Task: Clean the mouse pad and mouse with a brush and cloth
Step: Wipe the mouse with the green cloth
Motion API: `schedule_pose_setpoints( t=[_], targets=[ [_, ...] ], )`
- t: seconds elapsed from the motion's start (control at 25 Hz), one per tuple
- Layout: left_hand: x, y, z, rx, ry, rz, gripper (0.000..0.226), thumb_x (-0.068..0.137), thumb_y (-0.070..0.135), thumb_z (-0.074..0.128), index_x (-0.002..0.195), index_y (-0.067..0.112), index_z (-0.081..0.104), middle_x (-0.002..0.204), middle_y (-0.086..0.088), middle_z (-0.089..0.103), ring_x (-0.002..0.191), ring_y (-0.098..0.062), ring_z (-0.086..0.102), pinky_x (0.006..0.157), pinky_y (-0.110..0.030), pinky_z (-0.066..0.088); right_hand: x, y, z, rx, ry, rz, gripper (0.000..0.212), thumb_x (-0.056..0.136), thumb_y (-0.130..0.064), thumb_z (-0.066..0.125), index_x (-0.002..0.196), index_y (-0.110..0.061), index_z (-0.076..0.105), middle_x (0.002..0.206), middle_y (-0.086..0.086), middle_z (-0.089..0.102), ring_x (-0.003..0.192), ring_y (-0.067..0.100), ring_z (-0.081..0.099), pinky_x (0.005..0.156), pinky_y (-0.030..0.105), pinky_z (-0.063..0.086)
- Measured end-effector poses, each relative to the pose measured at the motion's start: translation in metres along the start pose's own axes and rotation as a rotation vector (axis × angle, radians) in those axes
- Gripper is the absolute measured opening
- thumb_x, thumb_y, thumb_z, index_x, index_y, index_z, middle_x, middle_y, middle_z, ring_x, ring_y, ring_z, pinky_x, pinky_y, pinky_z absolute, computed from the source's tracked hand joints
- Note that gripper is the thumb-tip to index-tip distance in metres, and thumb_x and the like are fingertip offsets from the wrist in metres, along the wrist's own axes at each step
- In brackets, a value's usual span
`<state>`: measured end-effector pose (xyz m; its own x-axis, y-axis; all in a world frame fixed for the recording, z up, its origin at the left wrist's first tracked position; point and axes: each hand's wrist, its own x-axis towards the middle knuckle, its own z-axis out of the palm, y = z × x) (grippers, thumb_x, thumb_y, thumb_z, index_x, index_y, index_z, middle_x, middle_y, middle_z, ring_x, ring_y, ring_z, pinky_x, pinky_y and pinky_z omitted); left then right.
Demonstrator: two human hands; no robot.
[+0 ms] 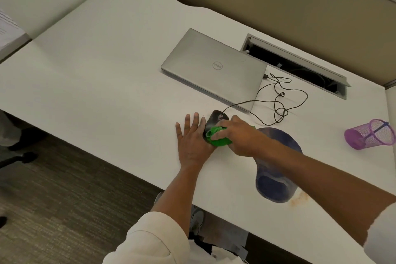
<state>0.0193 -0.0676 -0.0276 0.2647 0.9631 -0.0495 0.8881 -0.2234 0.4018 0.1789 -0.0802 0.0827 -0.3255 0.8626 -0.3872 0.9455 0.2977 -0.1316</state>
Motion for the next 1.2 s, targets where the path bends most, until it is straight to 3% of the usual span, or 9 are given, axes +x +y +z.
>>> schedule_pose_setpoints(
  t=[0.08, 0.2, 0.36, 0.48, 0.64, 0.8, 0.96, 1.12, 1.2],
  targets=[
    [0.000, 0.001, -0.001, -0.047, 0.019, -0.010, 0.097, 0.084, 0.087, 0.031, 0.158, 0.024, 0.033, 0.170, 0.001, 0.019, 0.158, -0.021, 0.000, 0.126, -0.052, -0.008, -0.002, 0.016, -0.008, 0.071, 0.021, 0.088, 0.059, 0.085, -0.008, 0.061, 0.134, -0.041, 0.056, 0.140, -0.006, 0.047, 0.112, 0.026, 0.043, 0.092, 0.043, 0.049],
    [-0.001, 0.002, -0.002, -0.072, 0.023, -0.017, 0.098, 0.084, 0.088, 0.031, 0.158, 0.024, 0.034, 0.169, 0.002, 0.020, 0.158, -0.021, 0.002, 0.126, -0.052, -0.007, 0.010, 0.024, -0.016, 0.141, 0.211, 0.274, 0.073, 0.080, -0.006, 0.064, 0.142, -0.034, 0.042, 0.131, 0.000, 0.052, 0.109, 0.030, 0.047, 0.084, 0.044, 0.051],
    [-0.008, -0.002, -0.002, -0.082, 0.022, -0.021, 0.091, 0.087, 0.082, 0.039, 0.157, 0.024, 0.037, 0.169, 0.000, 0.021, 0.158, -0.021, 0.003, 0.126, -0.050, -0.008, 0.040, 0.021, -0.020, 0.101, 0.368, 0.467, 0.061, 0.080, -0.003, 0.064, 0.133, -0.019, 0.040, 0.123, 0.007, 0.055, 0.103, 0.032, 0.049, 0.077, 0.047, 0.053],
    [-0.011, -0.003, -0.003, -0.094, 0.038, -0.035, 0.086, 0.088, 0.080, 0.039, 0.154, 0.025, 0.041, 0.168, 0.001, 0.025, 0.158, -0.021, 0.007, 0.127, -0.050, -0.005, 0.048, 0.021, -0.009, 0.104, 0.337, 0.459, 0.066, 0.081, -0.002, 0.064, 0.141, -0.023, 0.046, 0.136, 0.005, 0.048, 0.112, 0.033, 0.046, 0.087, 0.046, 0.052],
    [-0.010, -0.003, -0.002, -0.108, 0.061, -0.036, 0.084, 0.088, 0.078, 0.042, 0.151, 0.023, 0.046, 0.165, 0.001, 0.032, 0.158, -0.021, 0.011, 0.127, -0.049, -0.004, 0.040, 0.009, 0.014, 0.259, 0.331, 0.447, 0.069, 0.081, -0.005, 0.066, 0.145, -0.023, 0.048, 0.134, 0.005, 0.051, 0.117, 0.033, 0.042, 0.098, 0.045, 0.047],
    [-0.010, -0.002, -0.001, -0.113, 0.070, -0.043, 0.086, 0.087, 0.079, 0.038, 0.151, 0.023, 0.047, 0.163, 0.004, 0.036, 0.158, -0.020, 0.012, 0.127, -0.049, -0.001, 0.021, -0.001, 0.024, 0.292, 0.346, 0.360, 0.066, 0.083, -0.005, 0.064, 0.144, -0.026, 0.050, 0.130, -0.003, 0.054, 0.112, 0.028, 0.041, 0.094, 0.043, 0.048],
    [-0.009, -0.003, -0.001, -0.089, 0.061, -0.042, 0.086, 0.087, 0.079, 0.037, 0.152, 0.023, 0.046, 0.163, 0.006, 0.036, 0.158, -0.020, 0.011, 0.128, -0.049, -0.002, 0.001, 0.013, 0.019, 0.243, 0.248, 0.216, 0.066, 0.080, -0.008, 0.067, 0.141, -0.028, 0.054, 0.128, -0.004, 0.056, 0.105, 0.023, 0.042, 0.091, 0.031, 0.041],
    [-0.009, -0.003, -0.001, -0.070, 0.037, -0.040, 0.088, 0.088, 0.082, 0.034, 0.154, 0.024, 0.042, 0.165, 0.006, 0.032, 0.158, -0.020, 0.008, 0.127, -0.048, -0.005, 0.014, 0.036, 0.000, 0.220, 0.391, 0.431, 0.070, 0.078, -0.002, 0.063, 0.141, -0.031, 0.053, 0.124, 0.001, 0.054, 0.107, 0.029, 0.044, 0.091, 0.040, 0.046],
    [-0.009, -0.004, -0.002, -0.064, 0.026, -0.037, 0.087, 0.089, 0.081, 0.034, 0.156, 0.025, 0.039, 0.166, 0.006, 0.030, 0.158, -0.020, 0.006, 0.127, -0.048, -0.007, 0.029, 0.031, -0.007, 0.165, 0.349, 0.489, 0.071, 0.079, -0.001, 0.061, 0.141, -0.035, 0.051, 0.126, 0.001, 0.051, 0.109, 0.031, 0.044, 0.088, 0.045, 0.050]
  ],
)
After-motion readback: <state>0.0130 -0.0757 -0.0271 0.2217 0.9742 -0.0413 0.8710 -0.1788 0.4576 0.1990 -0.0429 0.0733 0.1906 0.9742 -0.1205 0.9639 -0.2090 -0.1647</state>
